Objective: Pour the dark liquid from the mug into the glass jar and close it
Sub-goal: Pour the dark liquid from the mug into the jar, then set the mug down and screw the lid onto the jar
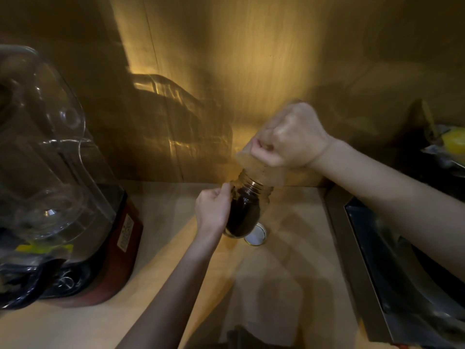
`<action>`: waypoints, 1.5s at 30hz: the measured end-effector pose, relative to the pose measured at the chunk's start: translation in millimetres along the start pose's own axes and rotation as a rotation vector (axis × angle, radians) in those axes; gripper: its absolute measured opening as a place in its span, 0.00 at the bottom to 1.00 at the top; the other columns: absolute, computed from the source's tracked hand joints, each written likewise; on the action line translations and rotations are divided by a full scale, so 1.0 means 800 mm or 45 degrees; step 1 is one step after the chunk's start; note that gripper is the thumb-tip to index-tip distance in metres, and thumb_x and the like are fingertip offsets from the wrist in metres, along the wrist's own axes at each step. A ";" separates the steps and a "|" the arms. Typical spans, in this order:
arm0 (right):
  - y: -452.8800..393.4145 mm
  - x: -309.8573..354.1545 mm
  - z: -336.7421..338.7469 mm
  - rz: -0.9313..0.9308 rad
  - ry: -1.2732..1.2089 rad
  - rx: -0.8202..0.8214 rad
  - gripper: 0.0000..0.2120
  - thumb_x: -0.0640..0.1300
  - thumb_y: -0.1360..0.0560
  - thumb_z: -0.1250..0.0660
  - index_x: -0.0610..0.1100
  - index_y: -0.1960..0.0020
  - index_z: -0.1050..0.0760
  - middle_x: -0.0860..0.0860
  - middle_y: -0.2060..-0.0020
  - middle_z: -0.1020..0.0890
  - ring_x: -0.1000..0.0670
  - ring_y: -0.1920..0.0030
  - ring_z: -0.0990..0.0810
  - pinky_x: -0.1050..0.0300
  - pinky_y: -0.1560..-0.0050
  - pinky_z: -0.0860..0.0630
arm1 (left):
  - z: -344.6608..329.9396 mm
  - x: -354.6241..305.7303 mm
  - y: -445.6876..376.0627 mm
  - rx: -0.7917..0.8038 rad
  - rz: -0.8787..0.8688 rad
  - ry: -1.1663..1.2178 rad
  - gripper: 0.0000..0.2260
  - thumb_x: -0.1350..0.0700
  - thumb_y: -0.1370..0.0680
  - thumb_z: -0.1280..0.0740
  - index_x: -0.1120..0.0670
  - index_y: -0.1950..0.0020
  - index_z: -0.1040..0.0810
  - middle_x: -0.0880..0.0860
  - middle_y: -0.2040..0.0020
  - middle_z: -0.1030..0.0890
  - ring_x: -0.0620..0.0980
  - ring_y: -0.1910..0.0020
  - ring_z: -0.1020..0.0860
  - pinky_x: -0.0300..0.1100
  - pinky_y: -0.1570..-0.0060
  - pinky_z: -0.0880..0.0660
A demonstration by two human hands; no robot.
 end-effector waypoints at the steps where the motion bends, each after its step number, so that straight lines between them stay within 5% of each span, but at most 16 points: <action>1: 0.009 -0.015 -0.010 -0.148 -0.060 -0.022 0.22 0.44 0.30 0.40 0.41 0.81 0.27 0.47 0.87 0.28 0.47 0.85 0.30 0.64 0.80 0.35 | -0.001 0.016 -0.003 0.011 0.028 -0.010 0.19 0.48 0.29 0.37 0.53 0.78 0.34 0.57 0.72 0.33 0.53 0.69 0.34 0.45 0.63 0.36; 4: 0.059 -0.046 -0.031 -0.556 -0.321 -0.090 0.23 0.45 0.30 0.40 0.38 0.83 0.31 0.43 0.88 0.32 0.47 0.86 0.33 0.63 0.79 0.39 | -0.008 0.055 0.001 0.154 0.129 0.167 0.18 0.42 0.30 0.36 0.54 0.73 0.27 0.54 0.72 0.27 0.50 0.68 0.28 0.44 0.61 0.31; 7: 0.118 -0.078 -0.059 -0.956 -0.605 -0.111 0.25 0.46 0.29 0.39 0.31 0.79 0.32 0.36 0.83 0.31 0.48 0.81 0.33 0.56 0.76 0.37 | 0.000 0.075 0.009 0.247 0.126 0.228 0.21 0.47 0.23 0.40 0.56 0.74 0.32 0.47 0.81 0.31 0.43 0.77 0.33 0.38 0.70 0.35; 10: 0.185 -0.094 -0.099 -1.326 -0.985 -0.184 0.27 0.48 0.28 0.36 0.27 0.76 0.35 0.37 0.80 0.32 0.48 0.75 0.35 0.49 0.73 0.34 | 0.019 0.120 0.012 0.243 0.233 0.318 0.23 0.47 0.22 0.43 0.55 0.75 0.31 0.47 0.80 0.30 0.45 0.75 0.32 0.40 0.65 0.34; 14: 0.250 -0.084 -0.141 -1.810 -1.363 -0.265 0.15 0.40 0.25 0.33 0.36 0.69 0.26 0.42 0.73 0.28 0.48 0.70 0.29 0.54 0.64 0.31 | 0.018 0.168 0.021 0.241 0.374 0.495 0.21 0.48 0.22 0.44 0.54 0.73 0.31 0.46 0.81 0.32 0.44 0.78 0.34 0.46 0.65 0.38; 19: 0.281 -0.063 -0.199 -2.133 -1.536 -0.167 0.14 0.49 0.26 0.32 0.38 0.61 0.22 0.46 0.67 0.21 0.53 0.65 0.23 0.63 0.63 0.28 | -0.001 0.197 0.025 0.131 0.493 0.393 0.26 0.50 0.22 0.42 0.53 0.81 0.33 0.48 0.84 0.33 0.44 0.81 0.35 0.46 0.65 0.38; 26: 0.294 -0.064 -0.284 -2.326 -1.425 -0.120 0.25 0.49 0.23 0.34 0.45 0.76 0.35 0.57 0.87 0.33 0.59 0.81 0.35 0.66 0.75 0.37 | -0.014 0.240 0.016 0.086 0.596 0.273 0.23 0.52 0.23 0.40 0.57 0.78 0.34 0.49 0.85 0.33 0.43 0.82 0.35 0.44 0.67 0.37; 33: 0.282 -0.044 -0.351 -2.345 -1.465 -0.013 0.28 0.48 0.23 0.35 0.48 0.80 0.36 0.58 0.87 0.33 0.62 0.82 0.36 0.62 0.70 0.38 | -0.023 0.260 0.005 0.111 0.590 0.228 0.22 0.54 0.23 0.39 0.56 0.78 0.34 0.48 0.84 0.33 0.41 0.81 0.35 0.32 0.76 0.37; 45: 0.294 -0.033 -0.369 -2.311 -1.323 0.097 0.25 0.42 0.23 0.37 0.48 0.79 0.36 0.57 0.84 0.33 0.60 0.78 0.37 0.59 0.69 0.39 | -0.021 0.275 -0.002 0.062 0.658 0.166 0.22 0.53 0.23 0.38 0.55 0.78 0.29 0.48 0.81 0.29 0.45 0.76 0.30 0.36 0.69 0.32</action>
Point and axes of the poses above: each hand's wrist, its own y-axis away from the middle knuckle, its own z-axis out of the back of the hand, x = y × z, the point moved 9 cm from there along -y, towards the middle knuckle
